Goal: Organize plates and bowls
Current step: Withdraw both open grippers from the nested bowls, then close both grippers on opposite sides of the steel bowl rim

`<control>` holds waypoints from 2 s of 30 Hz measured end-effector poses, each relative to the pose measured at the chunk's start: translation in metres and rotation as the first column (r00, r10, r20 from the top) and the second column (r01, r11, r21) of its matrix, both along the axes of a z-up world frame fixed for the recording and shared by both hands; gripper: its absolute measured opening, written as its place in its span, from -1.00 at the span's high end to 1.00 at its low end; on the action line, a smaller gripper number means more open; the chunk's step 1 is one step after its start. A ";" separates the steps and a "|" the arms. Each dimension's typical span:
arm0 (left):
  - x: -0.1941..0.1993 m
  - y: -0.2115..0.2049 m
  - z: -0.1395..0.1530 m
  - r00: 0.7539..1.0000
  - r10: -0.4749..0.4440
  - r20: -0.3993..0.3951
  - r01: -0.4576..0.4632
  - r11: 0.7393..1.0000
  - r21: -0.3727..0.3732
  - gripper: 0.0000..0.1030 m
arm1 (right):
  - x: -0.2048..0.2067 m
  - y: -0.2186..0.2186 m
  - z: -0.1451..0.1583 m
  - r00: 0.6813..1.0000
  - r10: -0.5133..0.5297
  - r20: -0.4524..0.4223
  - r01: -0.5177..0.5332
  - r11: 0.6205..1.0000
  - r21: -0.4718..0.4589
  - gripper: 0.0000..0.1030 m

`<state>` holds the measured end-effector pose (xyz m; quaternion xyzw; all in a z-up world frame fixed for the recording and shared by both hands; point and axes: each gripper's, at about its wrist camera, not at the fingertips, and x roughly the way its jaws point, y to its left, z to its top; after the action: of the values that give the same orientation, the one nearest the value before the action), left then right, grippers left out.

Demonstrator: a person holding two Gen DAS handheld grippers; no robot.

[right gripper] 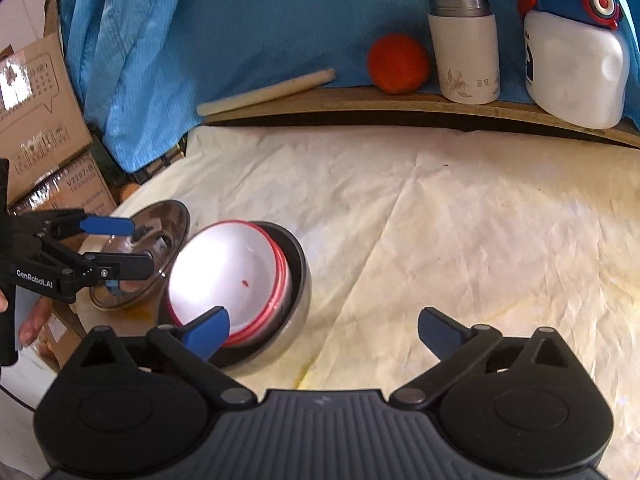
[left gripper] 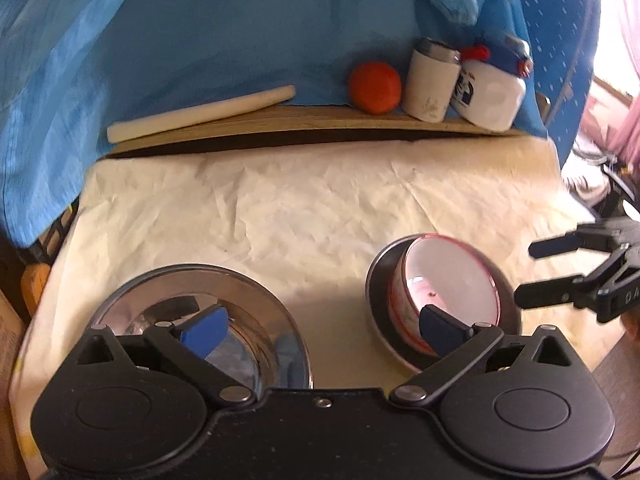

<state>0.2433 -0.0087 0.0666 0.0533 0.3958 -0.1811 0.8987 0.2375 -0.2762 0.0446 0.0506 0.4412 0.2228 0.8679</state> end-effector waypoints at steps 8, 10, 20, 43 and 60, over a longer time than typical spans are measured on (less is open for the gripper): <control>0.000 -0.009 -0.010 0.998 -0.055 -0.017 0.056 0.998 0.035 -0.98 | 0.000 -0.001 -0.001 1.000 0.001 -0.003 -0.002 1.000 -0.021 -0.99; 0.001 -0.010 -0.011 0.998 -0.059 -0.015 0.060 0.997 0.053 -0.98 | 0.002 -0.001 -0.002 1.000 0.005 -0.008 -0.005 1.000 -0.024 -0.99; 0.000 -0.021 0.000 0.995 -0.090 0.035 0.084 0.987 0.134 -0.98 | 0.005 0.002 -0.006 1.000 0.015 -0.025 -0.016 0.999 -0.036 -0.99; 0.006 -0.030 -0.002 0.980 -0.200 -0.018 0.200 0.958 0.205 -0.82 | 0.008 0.000 -0.012 0.998 0.017 -0.058 -0.019 0.999 -0.031 -0.99; 0.017 -0.037 -0.012 0.973 -0.221 -0.062 0.229 0.954 0.192 -0.13 | 0.010 0.005 -0.015 0.994 0.034 -0.100 -0.036 0.999 -0.011 -0.93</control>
<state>0.2605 -0.0453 0.0544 0.1834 0.4211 -0.2432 0.8543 0.2474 -0.2712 0.0293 0.0483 0.4861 0.2324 0.8410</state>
